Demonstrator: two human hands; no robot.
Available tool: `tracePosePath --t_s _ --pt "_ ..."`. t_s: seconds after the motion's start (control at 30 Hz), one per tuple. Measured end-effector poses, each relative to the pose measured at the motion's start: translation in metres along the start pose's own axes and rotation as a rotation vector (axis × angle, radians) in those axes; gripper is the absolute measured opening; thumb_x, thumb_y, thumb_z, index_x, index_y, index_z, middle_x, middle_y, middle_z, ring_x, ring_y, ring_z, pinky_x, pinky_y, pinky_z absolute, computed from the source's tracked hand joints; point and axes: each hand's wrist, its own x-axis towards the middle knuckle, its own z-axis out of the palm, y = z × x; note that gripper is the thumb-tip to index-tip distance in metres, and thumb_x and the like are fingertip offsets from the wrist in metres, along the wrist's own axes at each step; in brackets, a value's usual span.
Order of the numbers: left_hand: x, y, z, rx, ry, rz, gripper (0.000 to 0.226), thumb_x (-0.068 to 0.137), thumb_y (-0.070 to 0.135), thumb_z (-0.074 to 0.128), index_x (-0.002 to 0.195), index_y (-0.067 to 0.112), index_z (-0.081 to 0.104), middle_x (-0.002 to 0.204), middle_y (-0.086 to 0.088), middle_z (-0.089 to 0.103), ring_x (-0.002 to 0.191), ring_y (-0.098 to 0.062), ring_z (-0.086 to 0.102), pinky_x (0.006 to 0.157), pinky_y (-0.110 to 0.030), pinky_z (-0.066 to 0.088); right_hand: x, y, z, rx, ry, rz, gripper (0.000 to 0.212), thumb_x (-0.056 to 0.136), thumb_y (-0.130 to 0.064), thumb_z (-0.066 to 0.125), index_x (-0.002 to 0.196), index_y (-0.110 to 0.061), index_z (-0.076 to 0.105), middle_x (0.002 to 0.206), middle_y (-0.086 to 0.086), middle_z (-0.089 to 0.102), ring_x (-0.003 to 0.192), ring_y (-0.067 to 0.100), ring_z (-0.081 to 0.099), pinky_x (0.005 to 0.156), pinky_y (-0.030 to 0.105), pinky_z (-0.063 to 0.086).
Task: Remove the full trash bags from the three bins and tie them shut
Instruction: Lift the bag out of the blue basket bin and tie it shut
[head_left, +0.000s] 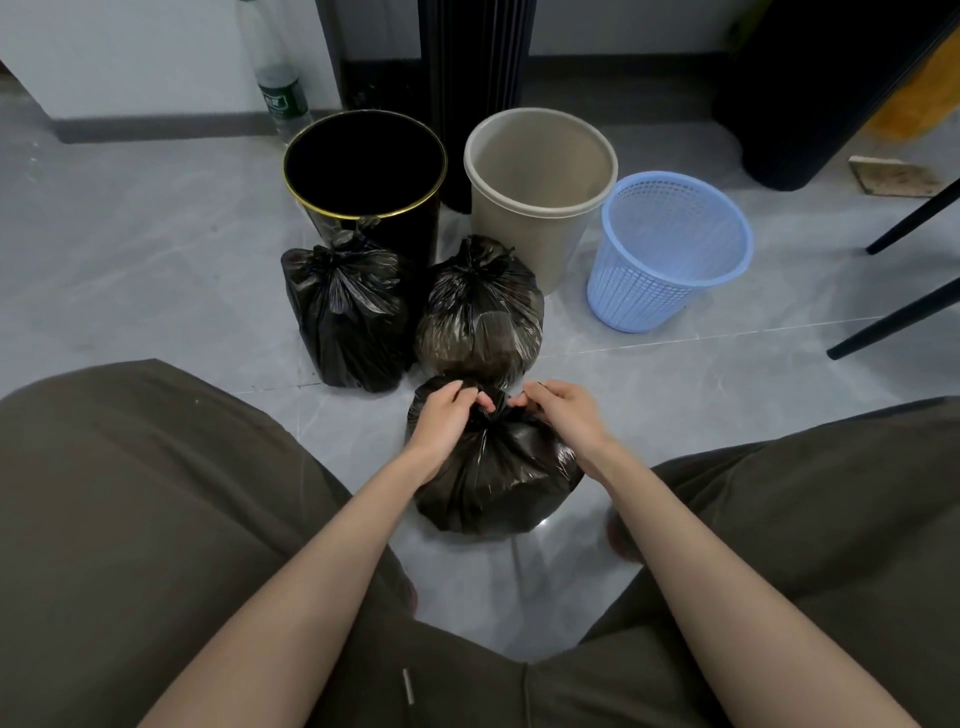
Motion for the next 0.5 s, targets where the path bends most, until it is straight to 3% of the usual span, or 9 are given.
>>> tracePosePath --t_s 0.1,0.17,0.23,0.3,0.4,0.5 --pt "-0.003 -0.003 0.003 0.139 -0.036 0.048 0.025 0.097 0.01 0.043 0.105 0.011 0.067 0.086 0.001 0.064 0.082 -0.012 0.058 0.079 -0.012 0.043 -0.004 -0.007 0.001 0.012 -0.013 -0.01 0.026 0.094 -0.026 0.056 0.078 -0.016 0.074 0.077 -0.005 0.072 0.072 0.006 0.056 0.067 0.012 0.045" --pt "-0.003 -0.007 0.005 0.241 -0.075 0.079 0.027 0.097 0.009 0.045 0.116 0.008 0.064 0.094 0.0 0.064 0.077 -0.008 0.058 0.074 -0.009 0.043 -0.008 -0.012 0.001 0.013 -0.006 -0.016 0.023 0.095 -0.022 0.054 0.09 -0.01 0.074 0.063 -0.016 0.068 0.061 -0.003 0.056 0.056 0.004 0.04" --pt "-0.003 -0.012 0.006 0.307 -0.105 0.105 0.023 0.095 0.01 0.05 0.111 0.006 0.066 0.091 -0.005 0.065 0.071 -0.007 0.057 0.077 -0.024 0.047 -0.011 -0.017 0.0 0.015 -0.023 -0.041 0.024 0.096 -0.016 0.052 0.1 -0.002 0.071 0.055 -0.019 0.065 0.052 -0.01 0.055 0.052 0.002 0.038" --pt "-0.003 -0.014 0.007 0.368 -0.131 0.12 0.014 0.091 0.015 0.058 0.094 0.008 0.069 0.084 -0.009 0.065 0.07 -0.012 0.056 0.078 -0.035 0.048 -0.013 -0.02 0.0 0.009 -0.047 -0.08 0.024 0.097 -0.014 0.052 0.104 0.0 0.07 0.06 -0.017 0.066 0.051 -0.014 0.054 0.052 0.001 0.038" --pt "-0.004 -0.017 0.01 0.426 -0.14 0.125 0.026 0.084 0.025 0.068 0.064 0.011 0.058 0.066 -0.004 0.055 0.065 -0.014 0.05 0.065 -0.033 0.039 -0.011 -0.022 0.001 -0.003 -0.069 -0.125 0.024 0.096 -0.015 0.053 0.106 -0.002 0.07 0.08 -0.011 0.066 0.056 -0.017 0.055 0.056 0.0 0.039" --pt "-0.003 -0.022 0.011 0.348 -0.073 0.087 0.039 0.077 0.041 0.069 0.067 0.004 0.062 0.064 -0.01 0.062 0.062 -0.015 0.055 0.064 -0.036 0.047 -0.008 -0.02 0.0 0.01 -0.09 -0.12 0.023 0.096 -0.015 0.052 0.105 -0.004 0.071 0.079 -0.017 0.069 0.059 -0.015 0.057 0.058 0.001 0.04"
